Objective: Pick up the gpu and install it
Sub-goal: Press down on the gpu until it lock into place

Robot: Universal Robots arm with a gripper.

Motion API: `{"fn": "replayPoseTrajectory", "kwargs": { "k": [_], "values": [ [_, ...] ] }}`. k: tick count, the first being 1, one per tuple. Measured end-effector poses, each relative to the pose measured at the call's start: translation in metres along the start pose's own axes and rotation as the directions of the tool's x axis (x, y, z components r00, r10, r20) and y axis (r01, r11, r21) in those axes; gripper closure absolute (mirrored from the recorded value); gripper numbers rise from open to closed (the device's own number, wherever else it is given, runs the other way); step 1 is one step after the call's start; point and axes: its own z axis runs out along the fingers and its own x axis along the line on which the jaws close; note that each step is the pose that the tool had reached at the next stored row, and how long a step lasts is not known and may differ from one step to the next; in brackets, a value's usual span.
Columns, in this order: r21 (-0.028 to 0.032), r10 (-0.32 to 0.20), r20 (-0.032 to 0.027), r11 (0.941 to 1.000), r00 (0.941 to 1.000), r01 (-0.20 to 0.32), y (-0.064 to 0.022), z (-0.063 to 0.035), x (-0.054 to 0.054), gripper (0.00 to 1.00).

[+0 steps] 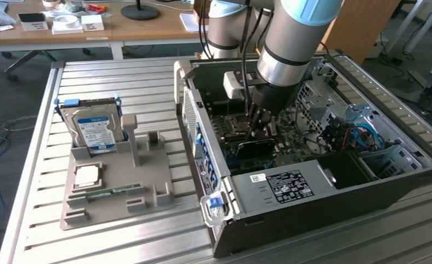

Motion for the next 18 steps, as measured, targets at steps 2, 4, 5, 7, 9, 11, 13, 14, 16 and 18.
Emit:
{"fn": "replayPoseTrajectory", "kwargs": {
  "k": [2,4,5,7,9,11,13,14,16,18],
  "values": [
    [-0.0001,0.000,0.0000,1.0000,1.0000,0.000,0.0000,0.0000,0.0003,0.89],
    [0.0000,0.000,0.0002,1.0000,1.0000,0.000,0.0000,0.0001,0.0003,0.89],
    [0.0000,0.000,0.0002,1.0000,1.0000,0.000,0.0000,0.0005,0.0004,0.89],
    [-0.0001,0.000,-0.0001,1.0000,1.0000,0.000,0.0000,0.0008,0.0005,0.89],
    [-0.0001,0.000,-0.0001,1.0000,1.0000,0.000,0.0000,0.0008,0.0005,0.89],
    [0.0000,0.000,0.0001,1.0000,1.0000,0.000,-0.0001,0.0013,0.0005,0.89],
    [0.0001,0.000,-0.0002,1.0000,1.0000,0.000,-0.0001,0.0019,0.0006,0.89],
    [0.0000,0.000,-0.0003,1.0000,1.0000,0.000,-0.0001,0.0019,0.0006,0.89],
    [0.0000,0.000,-0.0003,1.0000,1.0000,0.000,-0.0001,0.0019,0.0006,0.89],
    [0.0001,0.000,-0.0001,1.0000,1.0000,0.000,-0.0001,0.0024,0.0006,0.89]
  ]
}}
